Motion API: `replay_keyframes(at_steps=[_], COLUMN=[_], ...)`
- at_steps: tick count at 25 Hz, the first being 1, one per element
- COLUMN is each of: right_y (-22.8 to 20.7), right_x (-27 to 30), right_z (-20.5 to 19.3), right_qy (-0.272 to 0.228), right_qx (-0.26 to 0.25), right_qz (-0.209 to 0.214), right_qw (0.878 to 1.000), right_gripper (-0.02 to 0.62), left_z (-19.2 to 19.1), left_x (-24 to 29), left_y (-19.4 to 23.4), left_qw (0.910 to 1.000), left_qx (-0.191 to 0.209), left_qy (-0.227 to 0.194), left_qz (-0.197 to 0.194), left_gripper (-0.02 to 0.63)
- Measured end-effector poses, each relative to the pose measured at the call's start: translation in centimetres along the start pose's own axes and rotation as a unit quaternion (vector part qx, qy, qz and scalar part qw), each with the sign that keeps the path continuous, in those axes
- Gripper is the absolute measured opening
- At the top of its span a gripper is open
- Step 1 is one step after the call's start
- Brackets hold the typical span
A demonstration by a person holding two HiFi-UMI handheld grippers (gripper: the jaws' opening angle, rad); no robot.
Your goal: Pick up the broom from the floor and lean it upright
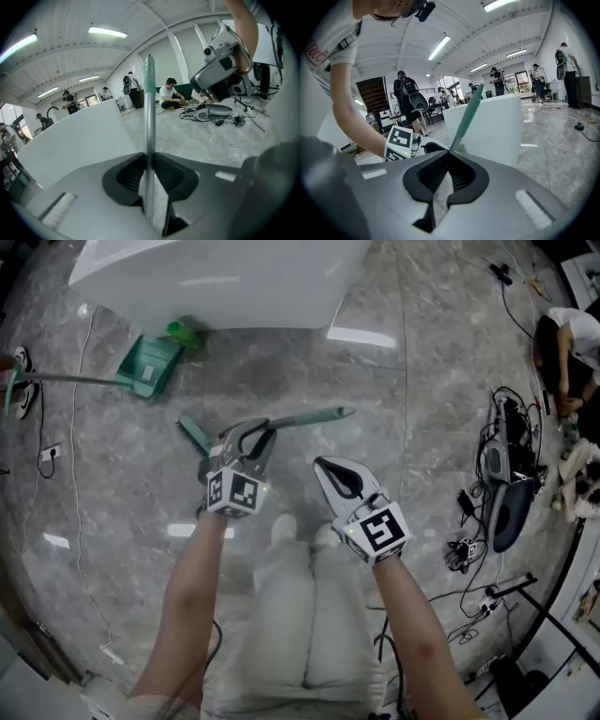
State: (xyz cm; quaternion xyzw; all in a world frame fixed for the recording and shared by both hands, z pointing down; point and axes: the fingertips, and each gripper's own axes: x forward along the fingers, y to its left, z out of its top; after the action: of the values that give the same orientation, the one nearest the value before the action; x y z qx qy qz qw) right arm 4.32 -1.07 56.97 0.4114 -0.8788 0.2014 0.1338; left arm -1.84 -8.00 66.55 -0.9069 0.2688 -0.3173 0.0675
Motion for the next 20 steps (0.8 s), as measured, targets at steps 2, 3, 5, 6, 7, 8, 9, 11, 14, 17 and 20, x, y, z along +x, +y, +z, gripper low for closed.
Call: replay_keyframes(at_steps=[2, 3, 5, 6, 7, 8, 9, 11, 14, 17, 20], right_y=[0.1, 0.1, 0.2, 0.4, 0.5, 0.5, 0.5, 0.1, -1.2, -2.9, -5.5], right_x=[0.8, 1.2, 1.8, 2.2, 2.7, 3.2, 3.7, 4.7, 6.1, 7.5, 8.6], right_z=[1.2, 1.7, 2.4, 2.7, 3.1, 3.7, 4.3, 5.6, 7.5, 9.1, 10.7], right_qy=[-0.003, -0.004, -0.001, 0.0, 0.0, -0.002, -0.004, -0.003, -0.004, -0.016, -0.018], right_qx=[-0.002, -0.003, -0.005, -0.008, -0.011, -0.013, -0.016, -0.023, -0.031, -0.033, -0.035], right_qz=[0.002, 0.002, 0.004, 0.007, 0.011, 0.015, 0.018, 0.023, 0.029, 0.031, 0.02], right_qw=[1.0, 1.0, 1.0, 1.0, 1.0, 1.0, 1.0, 0.999, 0.999, 0.999, 0.999], right_gripper=[0.002, 0.002, 0.002, 0.002, 0.002, 0.002, 0.002, 0.002, 0.003, 0.002, 0.002], left_z=[0.6, 0.9, 1.3, 1.4, 1.5, 1.5, 1.4, 1.2, 1.4, 1.9, 2.7], left_x=[-0.4, -0.4, -0.5, -0.5, -0.4, -0.4, -0.3, -0.1, 0.4, 1.3, 2.7], left_y=[2.0, 3.0, 4.6, 5.4, 6.2, 7.2, 8.3, 10.4, 13.3, 15.4, 17.7], left_qw=[0.9993, 0.9984, 0.9964, 0.9953, 0.9941, 0.9928, 0.991, 0.986, 0.9774, 0.9716, 0.9658], left_qx=[-0.025, -0.036, -0.055, -0.063, -0.071, -0.079, -0.086, -0.103, -0.127, -0.148, -0.168], left_qy=[-0.004, -0.007, -0.011, -0.012, -0.012, -0.012, -0.01, -0.002, 0.006, 0.004, 0.001], left_qz=[0.028, 0.043, 0.064, 0.072, 0.08, 0.09, 0.101, 0.131, 0.169, 0.185, 0.198], left_gripper=[0.07, 0.069, 0.069, 0.069, 0.069, 0.069, 0.069, 0.069, 0.069, 0.069, 0.071])
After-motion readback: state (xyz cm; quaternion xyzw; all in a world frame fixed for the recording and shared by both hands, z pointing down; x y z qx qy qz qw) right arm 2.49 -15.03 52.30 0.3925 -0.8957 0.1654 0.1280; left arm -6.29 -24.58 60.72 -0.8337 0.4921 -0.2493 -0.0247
